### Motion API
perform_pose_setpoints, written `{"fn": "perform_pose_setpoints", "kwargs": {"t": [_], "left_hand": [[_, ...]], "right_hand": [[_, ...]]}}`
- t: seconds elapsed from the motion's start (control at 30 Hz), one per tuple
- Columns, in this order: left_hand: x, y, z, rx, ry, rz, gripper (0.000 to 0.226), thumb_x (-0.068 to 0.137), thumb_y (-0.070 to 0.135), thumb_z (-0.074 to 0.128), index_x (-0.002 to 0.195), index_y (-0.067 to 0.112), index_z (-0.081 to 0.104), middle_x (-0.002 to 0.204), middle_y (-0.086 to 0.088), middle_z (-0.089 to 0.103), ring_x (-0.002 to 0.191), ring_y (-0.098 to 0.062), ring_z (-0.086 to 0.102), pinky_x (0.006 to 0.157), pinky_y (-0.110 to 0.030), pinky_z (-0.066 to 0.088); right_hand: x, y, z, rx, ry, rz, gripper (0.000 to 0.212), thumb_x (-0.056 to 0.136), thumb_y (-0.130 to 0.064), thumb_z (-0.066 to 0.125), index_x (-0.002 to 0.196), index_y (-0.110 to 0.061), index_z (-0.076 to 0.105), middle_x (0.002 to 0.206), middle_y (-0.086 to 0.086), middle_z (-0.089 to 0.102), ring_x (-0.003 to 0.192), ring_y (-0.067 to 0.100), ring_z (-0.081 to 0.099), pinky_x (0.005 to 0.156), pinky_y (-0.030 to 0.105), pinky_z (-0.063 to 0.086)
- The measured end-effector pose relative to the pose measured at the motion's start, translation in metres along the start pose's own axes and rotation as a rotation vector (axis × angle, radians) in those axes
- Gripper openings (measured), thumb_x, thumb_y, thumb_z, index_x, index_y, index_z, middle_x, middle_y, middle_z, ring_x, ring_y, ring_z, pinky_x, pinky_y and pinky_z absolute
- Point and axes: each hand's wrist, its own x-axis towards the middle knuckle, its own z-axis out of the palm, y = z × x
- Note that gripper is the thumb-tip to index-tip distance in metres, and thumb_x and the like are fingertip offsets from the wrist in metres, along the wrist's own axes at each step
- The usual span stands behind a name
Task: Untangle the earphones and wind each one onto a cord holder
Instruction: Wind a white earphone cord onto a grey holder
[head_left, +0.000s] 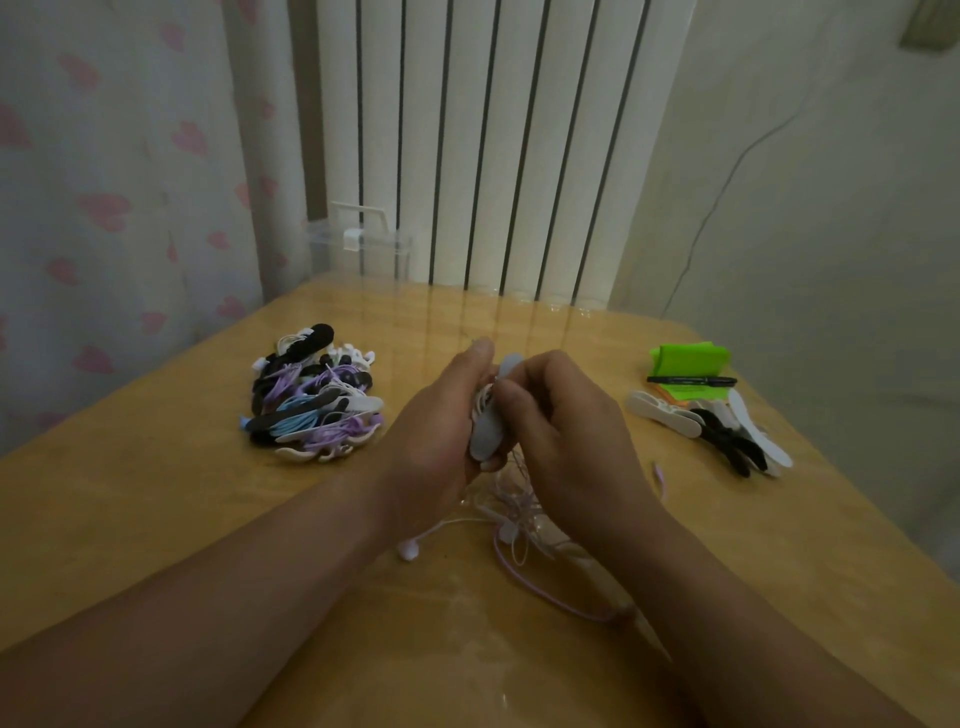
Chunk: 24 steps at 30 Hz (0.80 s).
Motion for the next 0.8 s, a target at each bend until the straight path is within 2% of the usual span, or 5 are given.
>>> {"fn": "perform_pose_setpoints", "kwargs": {"t": [0.13,0.23,0.37,0.53,0.8], "left_hand": [[-0.002,-0.003,0.001,0.169,0.002,0.031,0.045,0.112,0.041,0.036,0.12,0.011,0.069,0.099,-0.016,0.068,0.09,-0.025,0.059,0.08,-0.041,0.044],[-0.002,-0.005,-0.003,0.198,0.039,0.069,0.042,0.113,0.039,0.037,0.122,0.018,0.071,0.11,-0.011,0.072,0.1,-0.024,0.066,0.089,-0.048,0.048],[-0.003,-0.002,-0.003,0.192,0.057,0.127,0.041,0.113,0.038,0.036,0.129,0.019,0.069,0.124,-0.028,0.067,0.122,-0.052,0.06,0.108,-0.076,0.039],[-0.006,0.001,0.003,0.302,0.1,0.257,0.032,0.114,0.028,0.037,0.123,0.03,0.067,0.112,-0.004,0.077,0.106,-0.02,0.074,0.088,-0.039,0.06],[-0.004,-0.001,-0.002,0.392,0.22,0.309,0.044,0.112,0.036,0.044,0.155,0.042,0.043,0.147,0.0,0.057,0.119,-0.017,0.066,0.083,-0.024,0.057]], "right_hand": [[-0.001,-0.002,-0.003,0.026,0.04,0.053,0.01,0.096,-0.017,0.07,0.09,-0.023,0.066,0.074,-0.011,0.066,0.07,0.002,0.063,0.058,0.015,0.047],[-0.001,-0.001,-0.009,0.056,-0.004,0.05,0.007,0.098,-0.017,0.069,0.097,-0.022,0.073,0.079,-0.009,0.072,0.077,0.007,0.068,0.063,0.02,0.053],[0.002,-0.001,-0.011,0.207,-0.028,0.14,0.012,0.102,-0.017,0.063,0.105,-0.021,0.075,0.08,-0.01,0.072,0.068,0.0,0.064,0.058,0.015,0.047],[0.006,0.0,-0.008,0.469,0.016,0.418,0.023,0.098,-0.029,0.072,0.115,-0.018,0.061,0.085,0.008,0.069,0.062,0.009,0.061,0.053,0.025,0.049],[0.002,0.009,0.002,0.693,-0.114,0.465,0.032,0.103,-0.03,0.064,0.126,-0.009,0.056,0.077,0.014,0.062,0.062,0.02,0.061,0.051,0.032,0.042]]}}
